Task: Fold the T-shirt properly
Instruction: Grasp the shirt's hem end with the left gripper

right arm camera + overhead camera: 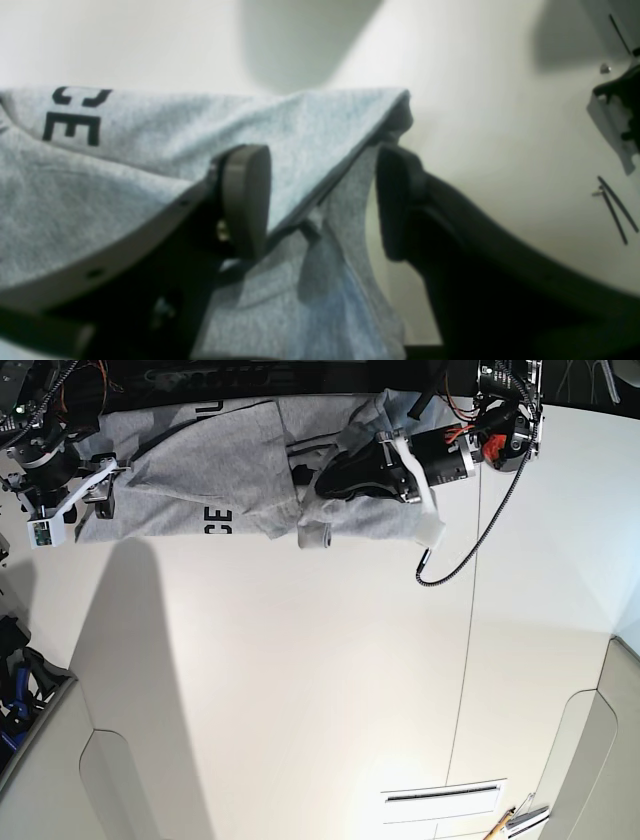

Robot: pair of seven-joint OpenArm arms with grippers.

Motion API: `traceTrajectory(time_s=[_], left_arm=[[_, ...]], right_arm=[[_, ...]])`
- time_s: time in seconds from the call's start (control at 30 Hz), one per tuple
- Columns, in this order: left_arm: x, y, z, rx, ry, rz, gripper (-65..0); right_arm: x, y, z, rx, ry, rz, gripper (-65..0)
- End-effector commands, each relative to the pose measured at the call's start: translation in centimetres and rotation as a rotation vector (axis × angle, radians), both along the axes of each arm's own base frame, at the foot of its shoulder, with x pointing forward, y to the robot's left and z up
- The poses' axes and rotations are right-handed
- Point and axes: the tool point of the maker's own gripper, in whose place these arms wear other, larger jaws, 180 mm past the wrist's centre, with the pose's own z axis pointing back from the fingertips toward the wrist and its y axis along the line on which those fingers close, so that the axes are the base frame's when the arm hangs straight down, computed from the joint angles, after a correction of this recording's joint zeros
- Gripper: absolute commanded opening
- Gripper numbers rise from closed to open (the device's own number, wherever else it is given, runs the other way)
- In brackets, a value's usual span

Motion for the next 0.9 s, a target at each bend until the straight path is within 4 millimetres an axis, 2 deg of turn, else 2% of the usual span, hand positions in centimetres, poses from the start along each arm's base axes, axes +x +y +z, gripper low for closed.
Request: traceTrajectory(time_s=[0.0,0.03,0.1,0.13,0.17,0.33,0.47,0.57,0.67,0.87], left_arm=[[0.4,-0.3,1.1,-0.036,-0.033,0.005,-65.0],[0.3,-0.4,1.2,-0.041,-0.032,0.0,-59.3],[0.2,-0.7,1.4,-0.055,-0.031,-0.007,-43.4],[0.2,-0.9,1.6,-0.069,-0.03,-0.008,-38.7],[0.1,-1.0,1.8,-0.084,-0.028,-0.012,-37.4],[-0.5,-1.2,3.0,-0.119,-0.034,-0.049,-37.4],[0.0,0.1,3.1,-0.037,-0.079,-0.033,-37.4],[0.7,2.1,2.2,0.073,-0.103,-0.007,-37.4],[1.0,4.0,0.3,0.214,-0.1,0.009,-37.4],[-0.2,5.2,-1.9,0.32,-0.065,0.018,-37.4]], right_arm=[[0.5,-0.3,0.9,-0.011,-0.037,0.003,-31.6],[0.5,-0.3,0.9,-0.01,-0.037,0.002,-31.6],[0.5,-0.3,0.9,-0.011,-0.037,0.003,-31.6],[0.5,-0.3,0.9,-0.011,-0.037,0.003,-31.6],[0.5,-0.3,0.9,-0.011,-0.037,0.003,-31.6],[0.5,-0.3,0.9,-0.011,-0.037,0.003,-31.6],[0.5,-0.3,0.9,-0.011,-0.037,0.003,-31.6],[0.5,-0.3,0.9,-0.011,-0.037,0.003,-31.6],[0.5,-0.3,0.9,-0.011,-0.037,0.003,-31.6],[0.6,-0.3,0.9,-0.01,-0.038,0.003,-31.6]])
